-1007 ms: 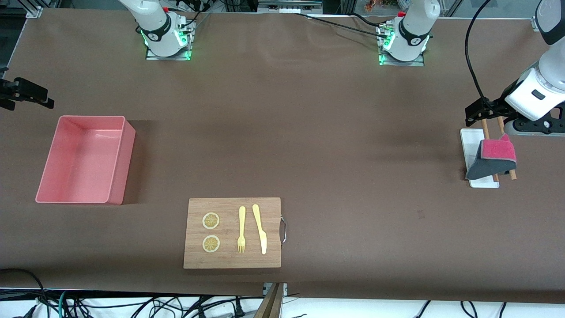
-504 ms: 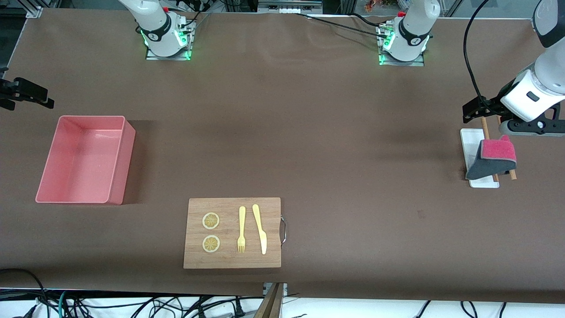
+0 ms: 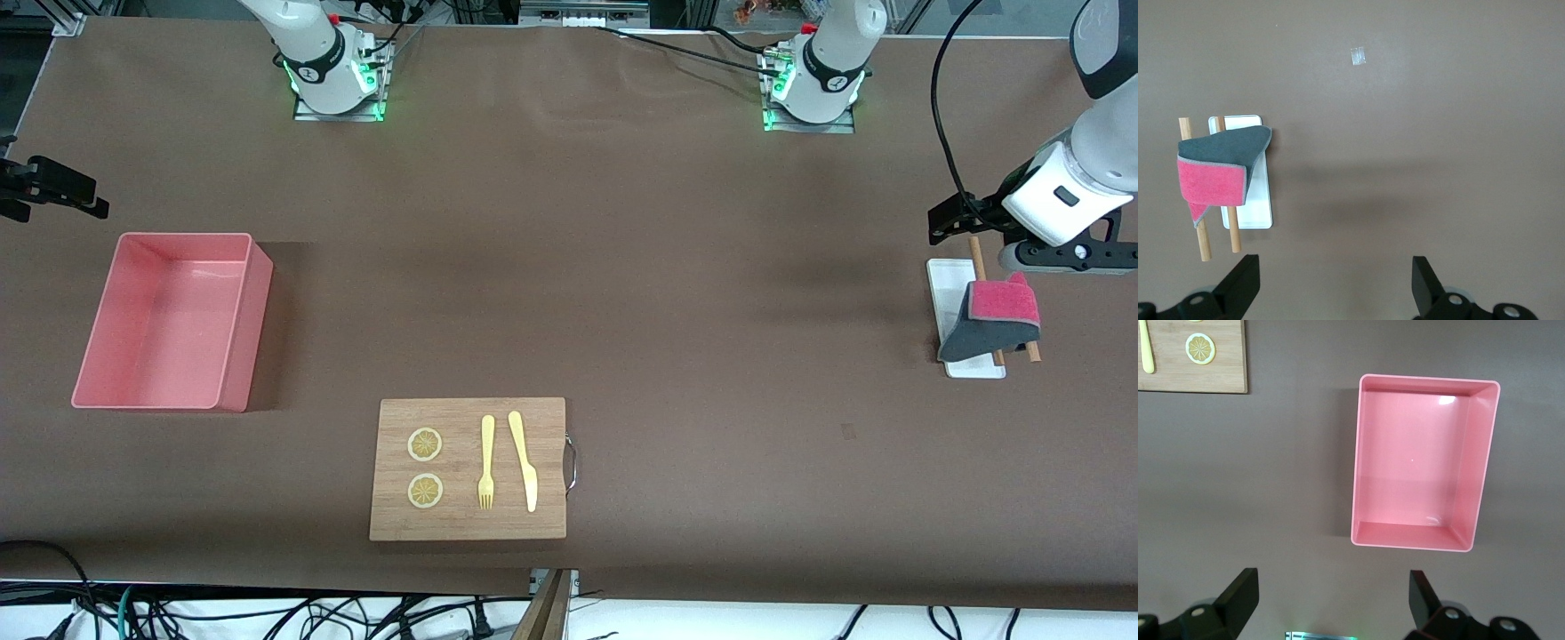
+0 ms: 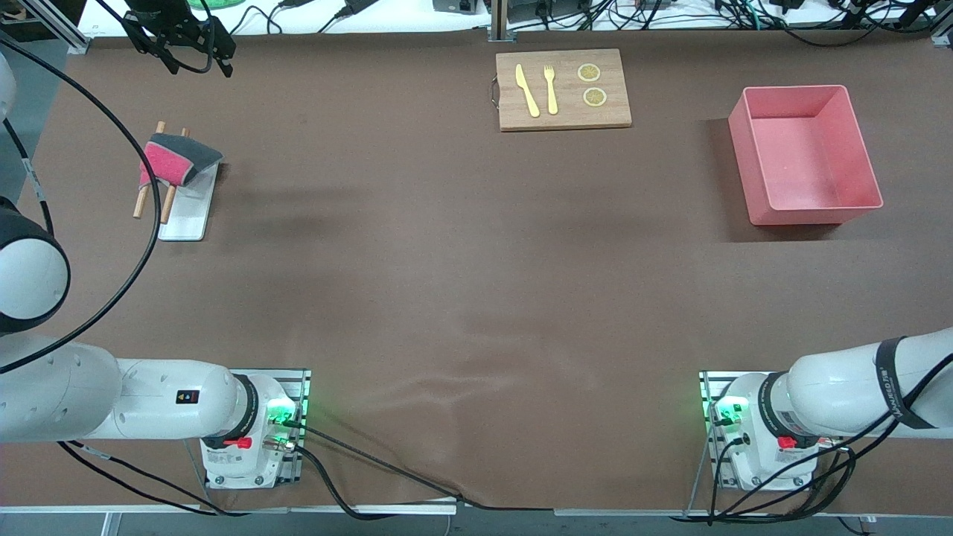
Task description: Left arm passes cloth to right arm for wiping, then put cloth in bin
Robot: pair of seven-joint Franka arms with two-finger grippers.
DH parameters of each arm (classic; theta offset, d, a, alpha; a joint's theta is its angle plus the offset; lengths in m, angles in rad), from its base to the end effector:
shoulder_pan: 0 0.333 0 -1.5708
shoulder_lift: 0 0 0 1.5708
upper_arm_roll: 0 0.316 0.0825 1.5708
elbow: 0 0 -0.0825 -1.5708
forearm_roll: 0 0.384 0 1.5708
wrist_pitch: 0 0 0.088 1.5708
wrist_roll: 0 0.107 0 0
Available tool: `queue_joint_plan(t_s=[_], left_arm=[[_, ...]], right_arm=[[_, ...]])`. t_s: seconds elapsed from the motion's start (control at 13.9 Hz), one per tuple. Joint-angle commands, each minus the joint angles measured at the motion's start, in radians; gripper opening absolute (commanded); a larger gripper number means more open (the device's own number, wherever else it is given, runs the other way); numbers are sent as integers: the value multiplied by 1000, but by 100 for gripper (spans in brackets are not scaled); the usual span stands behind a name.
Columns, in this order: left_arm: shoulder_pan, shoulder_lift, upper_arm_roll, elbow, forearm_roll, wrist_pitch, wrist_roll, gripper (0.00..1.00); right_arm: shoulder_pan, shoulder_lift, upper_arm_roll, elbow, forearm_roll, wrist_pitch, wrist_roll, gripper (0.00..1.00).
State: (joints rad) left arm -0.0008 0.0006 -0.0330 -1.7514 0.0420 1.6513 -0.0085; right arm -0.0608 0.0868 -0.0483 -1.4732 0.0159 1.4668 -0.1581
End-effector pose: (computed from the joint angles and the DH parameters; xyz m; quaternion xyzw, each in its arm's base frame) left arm 0.5519 -0.0145 0.5457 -0.9984 0.0154 0.0499 0.0219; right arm 0.5673 -0.0590 0.6126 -0.9986 -0.0249 0.0453 0.0120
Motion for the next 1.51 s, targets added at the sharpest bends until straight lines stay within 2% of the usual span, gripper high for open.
queue_joint_plan(t_s=[0.0,0.72,0.86,1.08,1.22,1.44], left_arm=[[1,6,-7,7,-7,-11,-1,100],[1,9,-7,6,-5,-19,-1,100],[1,19,-8,6,-1,-53,-5,100],[-13,71,-28,4,142,-132,-11,100],[-16,93,-31,1,199,-136,-15,100],[-21,176,-57,-11,362,-136,-16,100]], right_arm=[[-1,11,1,28,4,-11,8,99],[1,11,1,28,4,-11,8,99],[-1,11,1,28,4,-11,6,99],[1,11,1,28,4,-11,8,99],[-1,11,-1,28,4,-11,8,99],[-1,11,-1,28,4,-11,6,99]])
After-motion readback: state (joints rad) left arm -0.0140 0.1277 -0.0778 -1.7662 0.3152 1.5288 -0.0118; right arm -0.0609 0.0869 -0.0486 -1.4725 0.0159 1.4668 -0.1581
